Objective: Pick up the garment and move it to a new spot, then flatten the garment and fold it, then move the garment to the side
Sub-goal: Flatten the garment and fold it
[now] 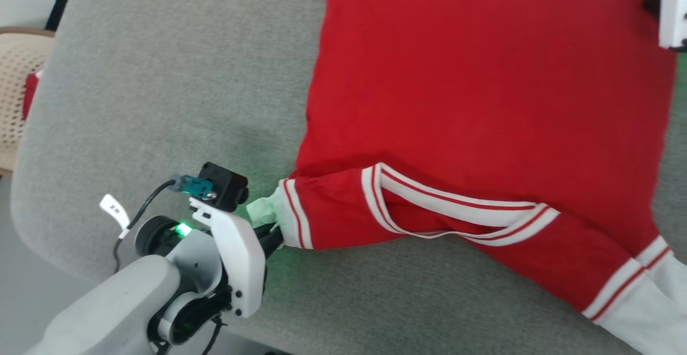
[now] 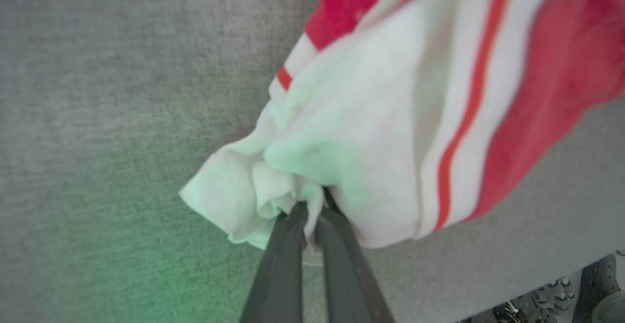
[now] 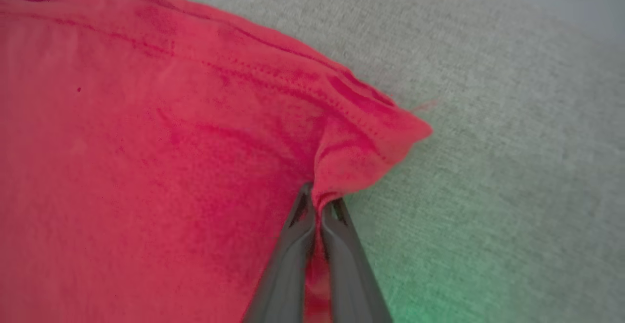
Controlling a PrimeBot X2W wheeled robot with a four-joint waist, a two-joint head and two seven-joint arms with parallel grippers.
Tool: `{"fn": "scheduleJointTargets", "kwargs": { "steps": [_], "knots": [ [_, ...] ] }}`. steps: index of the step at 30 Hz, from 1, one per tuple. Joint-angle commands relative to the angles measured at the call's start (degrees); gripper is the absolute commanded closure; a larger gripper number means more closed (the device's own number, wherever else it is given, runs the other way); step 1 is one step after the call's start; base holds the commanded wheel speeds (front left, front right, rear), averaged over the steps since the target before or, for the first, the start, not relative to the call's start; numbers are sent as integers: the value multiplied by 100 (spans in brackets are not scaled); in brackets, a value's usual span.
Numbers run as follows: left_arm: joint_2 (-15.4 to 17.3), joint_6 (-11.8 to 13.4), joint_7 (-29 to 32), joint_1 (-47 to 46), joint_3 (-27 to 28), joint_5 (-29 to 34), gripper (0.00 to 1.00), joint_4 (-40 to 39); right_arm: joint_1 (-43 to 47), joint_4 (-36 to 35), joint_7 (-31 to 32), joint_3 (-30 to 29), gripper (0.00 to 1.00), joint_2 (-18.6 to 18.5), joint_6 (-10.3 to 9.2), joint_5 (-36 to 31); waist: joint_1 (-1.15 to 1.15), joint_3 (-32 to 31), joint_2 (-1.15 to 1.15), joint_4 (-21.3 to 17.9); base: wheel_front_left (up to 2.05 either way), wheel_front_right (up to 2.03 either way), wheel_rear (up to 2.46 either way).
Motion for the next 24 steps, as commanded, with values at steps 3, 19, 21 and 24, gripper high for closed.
{"fn": "scheduleJointTargets", "kwargs": {
  "steps": [3,19,21,24],
  "knots": [
    [126,221,-7,114,40,9,100,348,743,-113,245,314,100,-92,-2,177,0,-126,0,-245,0,0,0],
    [912,651,-44,326,413,-127,100,-234,3454,-3923,278,155,100,-964,-2,1477,0,-517,0,-1592,0,0,0],
    [1009,680,-11,375,415,-119,100,-323,3906,-4304,293,-63,100,-946,-3,1449,0,-554,0,-1714,0,0,0],
    [1104,726,16,414,442,-146,100,-449,4582,-4825,384,-389,100,-830,-3,1362,0,-599,0,-1863,0,0,0]
  ]
}}
